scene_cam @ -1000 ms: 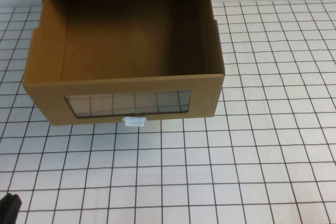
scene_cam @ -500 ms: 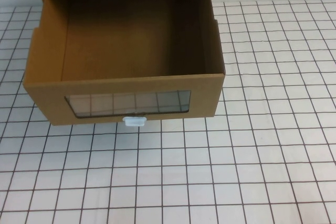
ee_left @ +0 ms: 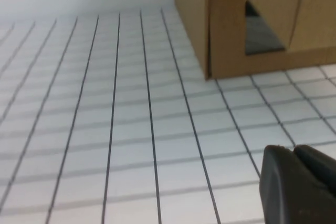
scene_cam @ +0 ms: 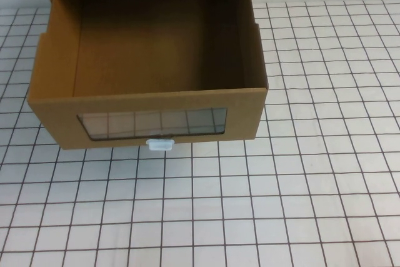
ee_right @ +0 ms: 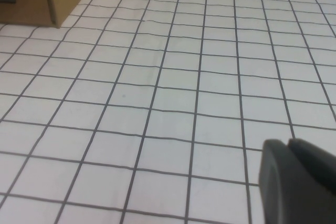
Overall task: Open the shoe box
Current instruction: 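Pull the top drawer of the cardboard box fully open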
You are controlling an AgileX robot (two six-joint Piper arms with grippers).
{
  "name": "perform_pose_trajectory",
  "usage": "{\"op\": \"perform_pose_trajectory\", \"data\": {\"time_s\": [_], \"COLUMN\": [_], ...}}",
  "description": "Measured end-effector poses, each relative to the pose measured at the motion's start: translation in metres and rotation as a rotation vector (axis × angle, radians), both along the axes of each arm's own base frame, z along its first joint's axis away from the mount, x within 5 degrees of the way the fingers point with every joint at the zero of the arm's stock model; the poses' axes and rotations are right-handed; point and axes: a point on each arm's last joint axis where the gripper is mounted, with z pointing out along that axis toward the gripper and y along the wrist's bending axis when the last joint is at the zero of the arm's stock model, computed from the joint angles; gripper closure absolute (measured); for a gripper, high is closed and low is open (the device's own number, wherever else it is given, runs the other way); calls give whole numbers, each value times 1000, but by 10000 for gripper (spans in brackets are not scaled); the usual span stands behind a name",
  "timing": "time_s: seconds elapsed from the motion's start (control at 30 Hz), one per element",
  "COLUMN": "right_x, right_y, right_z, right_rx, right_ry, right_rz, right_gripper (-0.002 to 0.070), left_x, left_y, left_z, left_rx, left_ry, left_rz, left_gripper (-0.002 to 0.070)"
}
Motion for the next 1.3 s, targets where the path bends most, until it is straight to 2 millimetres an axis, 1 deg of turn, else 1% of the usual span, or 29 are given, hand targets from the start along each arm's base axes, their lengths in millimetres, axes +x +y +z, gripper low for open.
{"op": "perform_pose_trajectory", "data": {"time_s": [0.13,0.23,1.3], "right_x": [0,0,0], "right_y": [0,0,0], "right_z": [0,0,0], "right_rx": [2,2,4], "right_ry": [0,0,0], "right_rz": [0,0,0], "right_gripper": [689,689,689], "left_x": [-2,-2,-2], "left_y": [3,4,5], "left_z": [-7,-9,-10], "left_rx": [-97,-122,-134], "left_ry": [90,107,119], "left_rz": [63,81,90], "left_gripper": [677,677,677]}}
